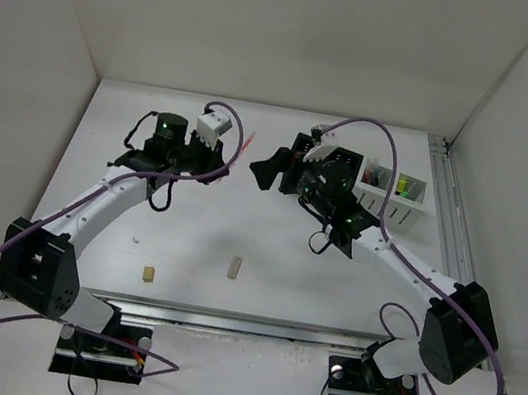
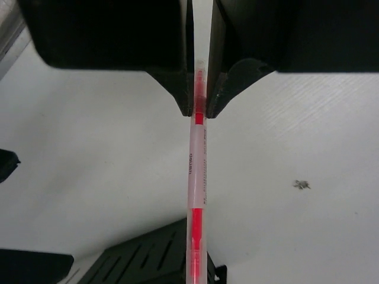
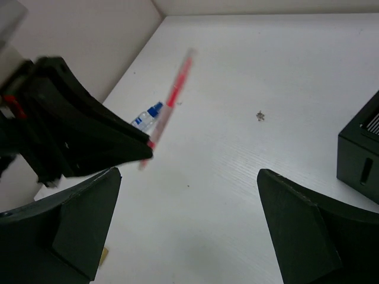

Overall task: Sort the stationery into containers
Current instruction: Pick up the pen from the corner of the board, then place the pen in the storage box.

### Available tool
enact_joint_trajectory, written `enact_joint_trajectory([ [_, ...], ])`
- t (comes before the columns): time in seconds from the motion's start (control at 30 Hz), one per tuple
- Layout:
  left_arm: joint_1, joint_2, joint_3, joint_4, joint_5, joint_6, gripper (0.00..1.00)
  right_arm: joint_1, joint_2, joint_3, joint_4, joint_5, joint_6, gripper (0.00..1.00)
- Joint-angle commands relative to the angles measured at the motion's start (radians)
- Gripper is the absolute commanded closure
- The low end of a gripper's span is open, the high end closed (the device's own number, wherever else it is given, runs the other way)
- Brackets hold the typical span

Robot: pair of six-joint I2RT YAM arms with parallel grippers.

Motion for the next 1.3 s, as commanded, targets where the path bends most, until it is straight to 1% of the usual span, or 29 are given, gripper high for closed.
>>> enact_joint_trajectory([
  [0.0, -0.048, -0.096, -0.036, 0.149, 0.000, -0.066, 1.00, 0.035, 0.001, 0.044, 0.165, 0.121, 0.065, 0.02],
  [0.1, -0.089, -0.119, -0.047, 0.146, -0.012, -0.067, 1.00, 0.049, 0.024, 0.049, 0.181, 0.126, 0.085, 0.02],
  [0.13, -0.089, -0.122, -0.048, 0.146, -0.005, -0.067, 1.00, 0.057, 0.038, 0.052, 0.185, 0.129, 0.088, 0.02],
  [0.2, -0.127, -0.131, -0.058, 0.146, 0.006, -0.069, 1.00, 0.061, 0.050, 0.064, 0.190, 0.131, 0.092, 0.03],
  [0.27, -0.150, -0.145, -0.067, 0.140, 0.003, -0.057, 1.00, 0.064, 0.064, 0.075, 0.190, 0.140, 0.095, 0.06],
  [0.33, -0.183, -0.154, -0.071, 0.135, -0.017, -0.049, 1.00, 0.064, 0.071, 0.082, 0.196, 0.146, 0.097, 0.12],
  [0.43, -0.210, -0.168, -0.078, 0.126, -0.012, -0.044, 1.00, 0.072, 0.076, 0.087, 0.216, 0.149, 0.103, 0.35],
  [0.47, -0.210, -0.172, -0.074, 0.118, -0.017, -0.044, 1.00, 0.075, 0.078, 0.087, 0.231, 0.149, 0.105, 0.45],
  [0.5, -0.224, -0.172, -0.076, 0.115, -0.026, -0.044, 1.00, 0.078, 0.078, 0.087, 0.237, 0.154, 0.114, 0.71],
  [0.53, -0.235, -0.177, -0.076, 0.112, -0.029, -0.043, 1.00, 0.081, 0.073, 0.088, 0.243, 0.155, 0.117, 0.80],
  [0.57, -0.235, -0.182, -0.078, 0.111, -0.037, -0.043, 1.00, 0.083, 0.071, 0.088, 0.244, 0.158, 0.117, 0.86],
  [0.6, -0.235, -0.183, -0.079, 0.112, -0.046, -0.043, 1.00, 0.084, 0.067, 0.085, 0.245, 0.163, 0.117, 0.97],
  [0.63, -0.235, -0.185, -0.079, 0.112, -0.047, -0.040, 1.00, 0.087, 0.055, 0.081, 0.244, 0.172, 0.118, 1.00],
  [0.67, -0.235, -0.188, -0.075, 0.101, -0.050, -0.038, 1.00, 0.087, 0.047, 0.076, 0.244, 0.181, 0.115, 1.00],
  [0.73, -0.235, -0.191, -0.062, 0.080, -0.075, -0.029, 0.76, 0.086, 0.016, 0.059, 0.242, 0.224, 0.079, 1.00],
  [0.77, -0.235, -0.198, -0.056, 0.059, -0.089, -0.026, 0.62, 0.083, 0.003, 0.053, 0.240, 0.236, 0.066, 1.00],
  [0.8, -0.235, -0.205, -0.058, 0.051, -0.130, -0.024, 0.37, 0.075, -0.008, 0.040, 0.240, 0.256, 0.033, 1.00],
  [0.83, -0.235, -0.224, -0.061, 0.048, -0.147, -0.021, 0.25, 0.072, -0.039, 0.030, 0.237, 0.266, 0.022, 1.00],
  [0.87, -0.235, -0.237, -0.068, 0.045, -0.178, -0.023, 0.01, 0.049, -0.068, 0.012, 0.234, 0.272, 0.000, 1.00],
  [0.93, -0.212, -0.267, -0.087, 0.042, -0.192, -0.027, 0.01, 0.022, -0.097, -0.002, 0.222, 0.279, -0.017, 1.00],
  [0.97, -0.182, -0.280, -0.091, 0.034, -0.202, -0.035, 0.01, -0.006, -0.111, -0.010, 0.202, 0.292, -0.032, 1.00],
  [1.07, -0.105, -0.321, -0.119, 0.011, -0.225, -0.079, 0.01, -0.051, -0.148, -0.010, 0.149, 0.324, -0.133, 1.00],
  [1.1, -0.039, -0.329, -0.125, 0.005, -0.227, -0.090, 0.00, -0.073, -0.154, -0.005, 0.141, 0.325, -0.203, 1.00],
  [1.17, 0.022, -0.347, -0.143, -0.018, -0.236, -0.116, 0.01, -0.101, -0.160, -0.001, 0.126, 0.338, -0.266, 1.00],
  [1.2, 0.076, -0.350, -0.150, -0.029, -0.251, -0.120, 0.01, -0.116, -0.156, 0.012, 0.122, 0.351, -0.323, 1.00],
  [1.27, 0.122, -0.352, -0.159, -0.059, -0.282, -0.127, 0.00, -0.161, -0.125, 0.026, 0.116, 0.365, -0.362, 1.00],
])
